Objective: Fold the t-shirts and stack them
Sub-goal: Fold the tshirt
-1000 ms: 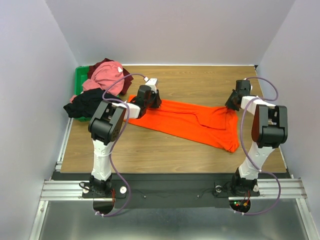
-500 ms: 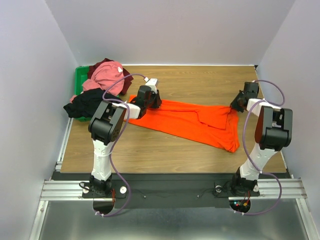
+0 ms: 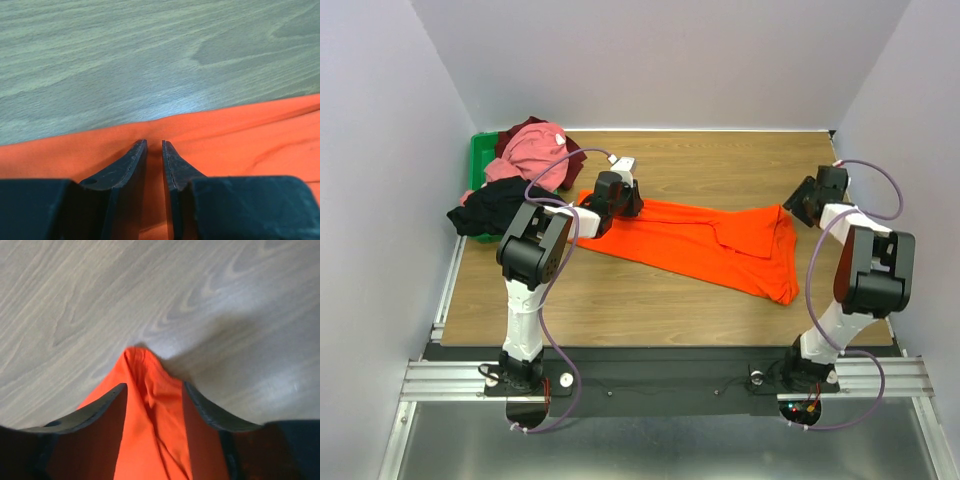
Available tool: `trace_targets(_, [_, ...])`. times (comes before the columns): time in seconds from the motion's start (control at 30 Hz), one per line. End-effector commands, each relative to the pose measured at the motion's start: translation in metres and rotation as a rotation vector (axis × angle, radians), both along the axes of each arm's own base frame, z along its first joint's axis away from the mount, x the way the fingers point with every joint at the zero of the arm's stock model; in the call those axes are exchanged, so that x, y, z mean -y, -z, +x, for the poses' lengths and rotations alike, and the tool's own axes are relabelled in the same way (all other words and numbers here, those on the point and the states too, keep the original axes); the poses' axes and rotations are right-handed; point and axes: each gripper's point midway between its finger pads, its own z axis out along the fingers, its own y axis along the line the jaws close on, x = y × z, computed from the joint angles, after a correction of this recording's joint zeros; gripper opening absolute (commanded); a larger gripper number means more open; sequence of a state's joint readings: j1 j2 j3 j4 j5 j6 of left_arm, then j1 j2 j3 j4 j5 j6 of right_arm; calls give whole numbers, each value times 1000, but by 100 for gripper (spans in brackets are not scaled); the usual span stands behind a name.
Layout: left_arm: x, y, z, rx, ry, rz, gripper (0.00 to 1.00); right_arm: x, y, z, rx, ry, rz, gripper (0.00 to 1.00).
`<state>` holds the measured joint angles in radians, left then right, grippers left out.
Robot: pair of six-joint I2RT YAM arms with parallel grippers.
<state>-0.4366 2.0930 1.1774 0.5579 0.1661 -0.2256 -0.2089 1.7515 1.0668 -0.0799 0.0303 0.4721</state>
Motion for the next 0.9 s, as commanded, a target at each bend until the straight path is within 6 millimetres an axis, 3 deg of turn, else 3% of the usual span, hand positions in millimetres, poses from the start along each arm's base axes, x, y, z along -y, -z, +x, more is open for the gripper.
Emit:
trace_targets(0.0, [0, -21, -6, 13, 25, -12, 31, -6, -56, 2, 176, 1, -59, 55])
trace_targets(0.17, [14, -78, -13, 122, 55, -64, 34, -49, -56, 0, 187, -111, -38, 58])
trace_targets(0.2, [14, -100, -16, 167, 55, -74, 34, -60, -53, 0, 181, -136, -30, 58])
trace_targets(0.33, [7, -122, -28, 241, 22, -58, 42, -90, -39, -10, 134, -203, -35, 59])
trace_targets(0.4, [1, -112, -33, 231, 10, -36, 42, -109, -34, -20, 123, -250, -29, 59])
trace_targets(0.6, [-1, -66, -38, 126, 23, 23, 42, -118, -10, -38, 65, -274, -4, 60])
trace_targets(0.7, [-1, -52, -35, 85, 23, 56, 42, -117, 1, -37, 34, -273, -7, 60])
trace_targets(0.8, [-1, -22, -33, 21, 24, 99, 42, -118, 11, -23, 11, -272, -7, 61])
trace_targets(0.87, [-2, -13, -32, -5, 27, 119, 42, -117, 24, -16, -19, -265, -11, 61])
